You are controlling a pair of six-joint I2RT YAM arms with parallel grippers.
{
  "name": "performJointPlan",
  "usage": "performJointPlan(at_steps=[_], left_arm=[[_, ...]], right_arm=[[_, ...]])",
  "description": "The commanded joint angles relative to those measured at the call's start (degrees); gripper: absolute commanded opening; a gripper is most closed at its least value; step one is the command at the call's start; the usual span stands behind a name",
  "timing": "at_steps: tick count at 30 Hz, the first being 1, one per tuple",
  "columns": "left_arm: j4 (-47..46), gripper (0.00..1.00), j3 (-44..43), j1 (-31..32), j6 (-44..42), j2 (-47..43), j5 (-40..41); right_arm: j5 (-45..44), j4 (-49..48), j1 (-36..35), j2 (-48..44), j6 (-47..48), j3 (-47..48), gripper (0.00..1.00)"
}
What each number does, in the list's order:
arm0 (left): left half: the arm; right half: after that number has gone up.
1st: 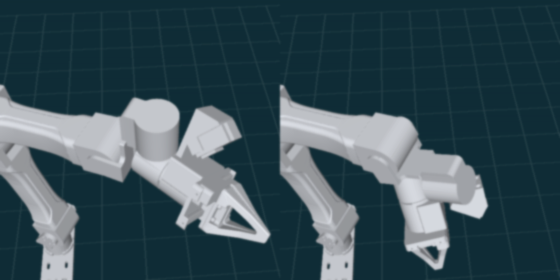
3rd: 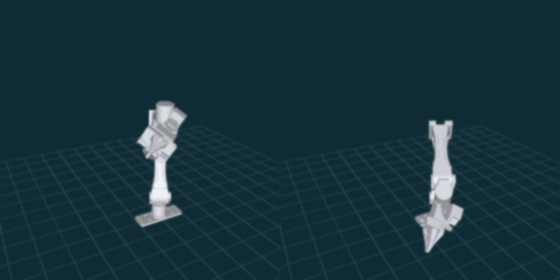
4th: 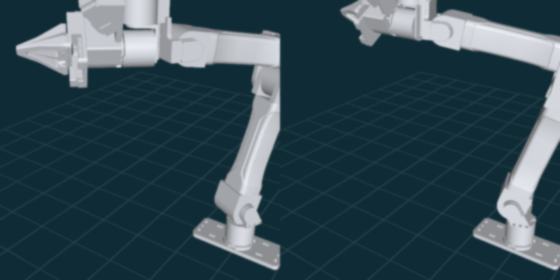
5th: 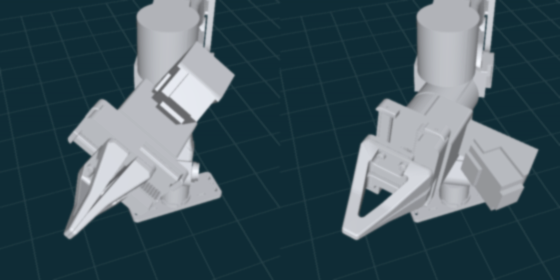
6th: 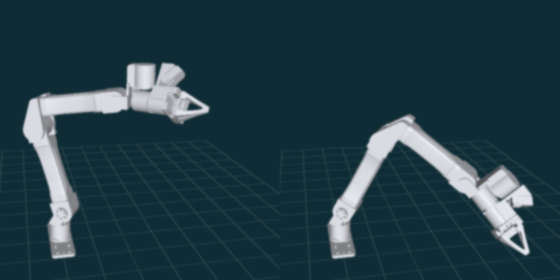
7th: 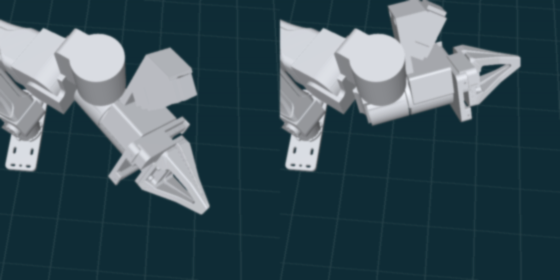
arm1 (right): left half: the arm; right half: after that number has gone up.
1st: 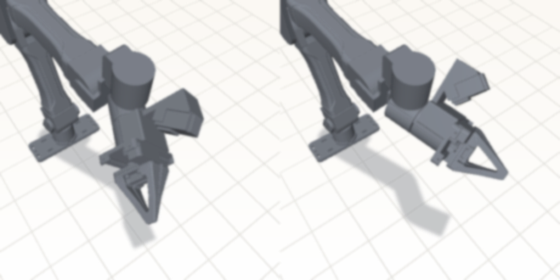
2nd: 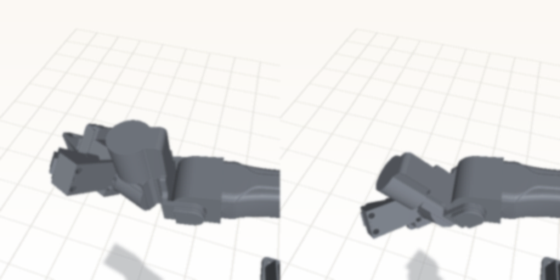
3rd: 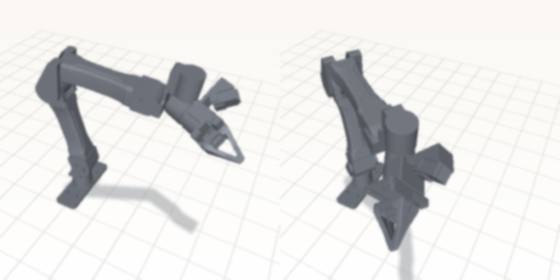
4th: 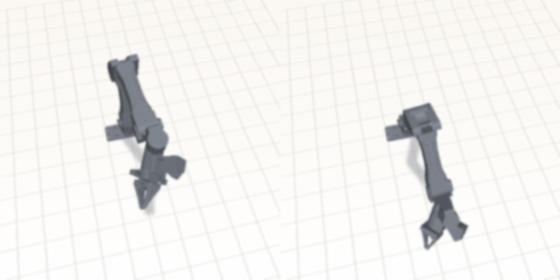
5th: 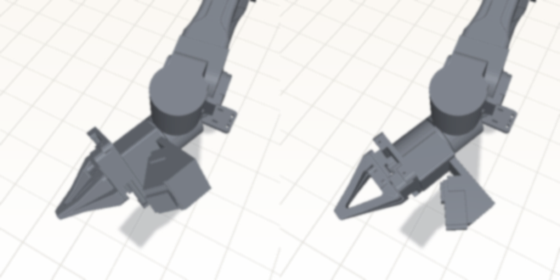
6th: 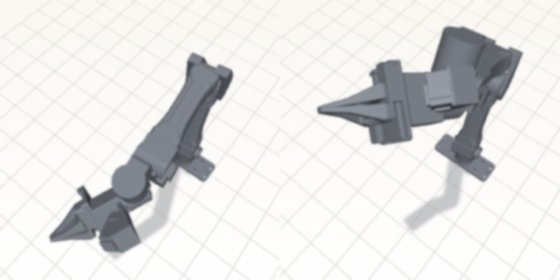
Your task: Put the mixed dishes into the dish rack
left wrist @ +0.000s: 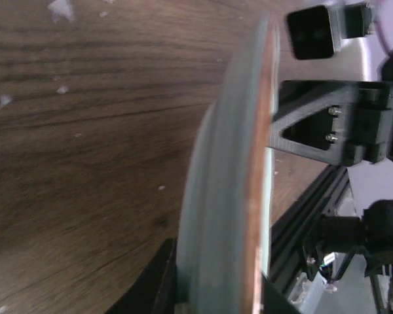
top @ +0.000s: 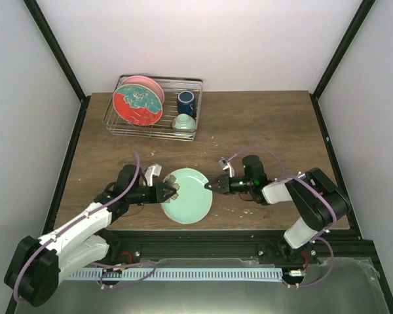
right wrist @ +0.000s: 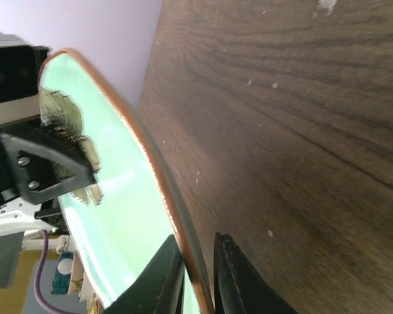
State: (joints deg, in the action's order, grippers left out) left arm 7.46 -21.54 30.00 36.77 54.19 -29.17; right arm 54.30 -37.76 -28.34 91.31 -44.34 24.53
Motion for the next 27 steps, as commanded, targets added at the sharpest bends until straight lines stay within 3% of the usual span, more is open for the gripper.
performJointPlan(at_steps=[1,5,15,19,23,27], left_arm=[[-1.4,0.11,-0.5,0.4,-0.7,-0.9,-1.2],[-0.7,0.00,-1.1,0.5,-1.1,-1.3,-1.0],[7.0,0.00,-4.7,-0.2,-4.5,-1.7,3.7],[12.0,0.00,-7.6,-2.6,-7.3,-1.7,5.8],[20.9,0.00,-16.3,-4.0,-13.0,0.1,12.3],[31.2,0.00,-30.9,-4.2,-20.9,5.0,20.9]], right_arm=[[3.9,-3.8,0.2,-0.8,0.7,1.2,0.15],[3.9,-4.2,0.2,-0.8,0.8,0.6,0.16],[3.8,-0.6,1.6,-5.1,3.6,-1.9,0.35],[1.4,6.9,2.8,-9.9,7.3,-3.2,0.41],[-5.0,17.6,2.8,-15.6,12.1,-2.3,0.46],[-9.9,24.5,2.8,-18.2,14.9,-1.0,0.46]])
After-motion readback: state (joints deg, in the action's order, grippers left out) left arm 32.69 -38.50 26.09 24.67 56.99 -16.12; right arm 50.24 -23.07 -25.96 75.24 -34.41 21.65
